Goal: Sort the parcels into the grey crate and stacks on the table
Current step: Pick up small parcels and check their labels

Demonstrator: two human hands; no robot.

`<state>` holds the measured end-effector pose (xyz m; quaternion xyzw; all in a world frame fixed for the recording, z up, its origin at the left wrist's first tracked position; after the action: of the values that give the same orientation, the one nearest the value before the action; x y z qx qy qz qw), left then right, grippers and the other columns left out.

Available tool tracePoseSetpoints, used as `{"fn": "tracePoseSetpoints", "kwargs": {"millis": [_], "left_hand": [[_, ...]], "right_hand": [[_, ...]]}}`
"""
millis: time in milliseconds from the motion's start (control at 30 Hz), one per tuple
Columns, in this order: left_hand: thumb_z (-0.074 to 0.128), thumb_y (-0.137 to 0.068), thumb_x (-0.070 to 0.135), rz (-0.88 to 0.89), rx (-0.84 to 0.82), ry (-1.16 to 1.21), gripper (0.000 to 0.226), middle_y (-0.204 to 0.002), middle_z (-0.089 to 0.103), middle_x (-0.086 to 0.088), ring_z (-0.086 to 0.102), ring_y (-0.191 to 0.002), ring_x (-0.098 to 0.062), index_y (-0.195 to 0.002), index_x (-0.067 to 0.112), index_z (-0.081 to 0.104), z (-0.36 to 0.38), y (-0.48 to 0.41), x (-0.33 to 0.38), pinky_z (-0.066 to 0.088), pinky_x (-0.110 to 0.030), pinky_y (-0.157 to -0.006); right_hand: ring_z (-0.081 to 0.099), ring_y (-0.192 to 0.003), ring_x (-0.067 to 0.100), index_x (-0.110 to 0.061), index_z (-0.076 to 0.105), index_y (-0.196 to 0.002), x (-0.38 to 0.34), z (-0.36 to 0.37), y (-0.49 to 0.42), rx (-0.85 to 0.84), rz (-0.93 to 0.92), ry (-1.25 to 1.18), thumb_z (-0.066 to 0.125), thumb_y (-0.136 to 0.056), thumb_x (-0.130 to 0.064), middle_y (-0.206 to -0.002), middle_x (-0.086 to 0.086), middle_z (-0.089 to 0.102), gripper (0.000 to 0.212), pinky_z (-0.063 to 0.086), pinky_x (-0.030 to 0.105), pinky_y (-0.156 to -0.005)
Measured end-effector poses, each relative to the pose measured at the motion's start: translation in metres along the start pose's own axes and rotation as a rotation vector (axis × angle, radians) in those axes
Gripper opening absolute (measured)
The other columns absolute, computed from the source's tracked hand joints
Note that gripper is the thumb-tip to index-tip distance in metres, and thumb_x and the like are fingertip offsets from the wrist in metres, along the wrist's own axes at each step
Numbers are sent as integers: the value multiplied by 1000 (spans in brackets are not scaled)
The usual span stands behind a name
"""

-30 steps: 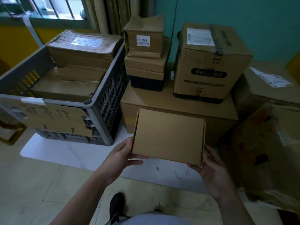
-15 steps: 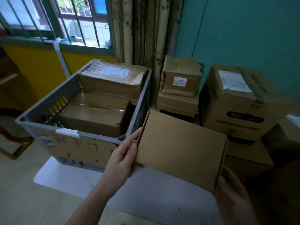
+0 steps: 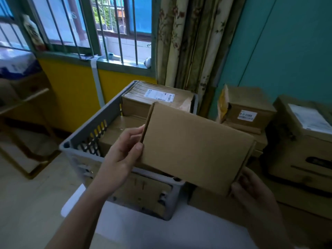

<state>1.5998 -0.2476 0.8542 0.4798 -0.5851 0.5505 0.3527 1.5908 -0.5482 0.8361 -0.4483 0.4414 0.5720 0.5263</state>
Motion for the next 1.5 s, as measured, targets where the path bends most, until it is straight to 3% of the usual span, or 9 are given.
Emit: {"fn": "tracePoseSetpoints", "kwargs": {"millis": [233,367,533,700,867,1000,1167,1367,1500], "left_hand": [[56,-97,21,-66,63,-62,14,-109,67,12,63,-105,-2,-110,18,53,-41,-42,-6,53,-28,-86],[66,-76,46,-145,135,-105,47,-112,63,7,63,-104,-6,-115,28,47,-66,-67,-13,52,-28,-82],[74,-76,33,-166,-31,-157,76,-129,49,9,58,-111,-12,-137,49,31,-82,-87,-20,57,-30,-80],[72,-73,42,-200,-126,-194,42,-111,62,4,69,-95,-11,-108,29,53,-99,-97,-29,63,-38,-74],[75,-78,22,-198,-256,-116,40,-101,69,2,72,-93,-13,-110,15,53,-93,-100,-23,61,-28,-67],[82,-79,18,-198,-389,-304,46,-110,66,7,69,-97,-11,-111,28,50,-78,-103,-24,60,-30,-73],[80,-81,14,-144,-443,-436,75,-118,56,16,62,-103,-8,-132,47,36,-67,-105,-23,58,-25,-75],[79,-80,11,-135,177,-160,69,-114,52,9,58,-96,-9,-139,30,48,-100,-122,-23,55,-25,-68],[83,-78,14,-147,18,-325,79,-112,54,10,57,-99,-7,-143,37,46,-101,-125,-31,53,-27,-76]], "right_hand": [[67,-98,0,-36,61,-120,2,55,-48,19,-158,295,60,-92,-4,-103,-18,72,42,53,12,-71],[66,-104,0,-39,61,-118,-3,79,-70,38,-213,329,62,-91,-6,-108,-19,72,42,53,13,-79],[59,-95,-19,-33,60,-120,-21,103,-100,146,-308,415,56,-97,-8,-93,-38,66,34,48,4,-73],[59,-105,-6,-27,58,-135,-21,122,-135,152,-290,546,57,-99,-24,-112,-24,62,36,50,19,-92],[52,-90,-17,-38,45,-130,-20,141,-151,36,-190,605,66,-91,-41,-110,-25,56,45,45,3,-70],[55,-96,-5,-37,53,-117,-39,147,-162,69,-189,604,63,-86,-58,-128,-2,55,39,46,6,-64],[58,-111,10,-41,56,-127,-52,155,-171,31,-179,702,62,-72,-79,-126,-7,58,68,53,31,-90],[61,-97,2,-30,58,-124,-42,142,-162,-56,-99,781,73,-89,-31,-99,-20,61,39,48,18,-77],[58,-104,8,-28,54,-133,-34,140,-161,-55,-146,894,75,-86,-14,-115,-11,64,54,45,18,-82]]}}
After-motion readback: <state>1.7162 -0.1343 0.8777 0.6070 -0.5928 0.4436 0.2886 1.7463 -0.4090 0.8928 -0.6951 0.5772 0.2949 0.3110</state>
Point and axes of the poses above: each hand's wrist, its own y-axis away from the middle knuckle, its own z-axis out of the palm, x = y × z, the point moved 2 cm from there along -y, towards the middle knuckle
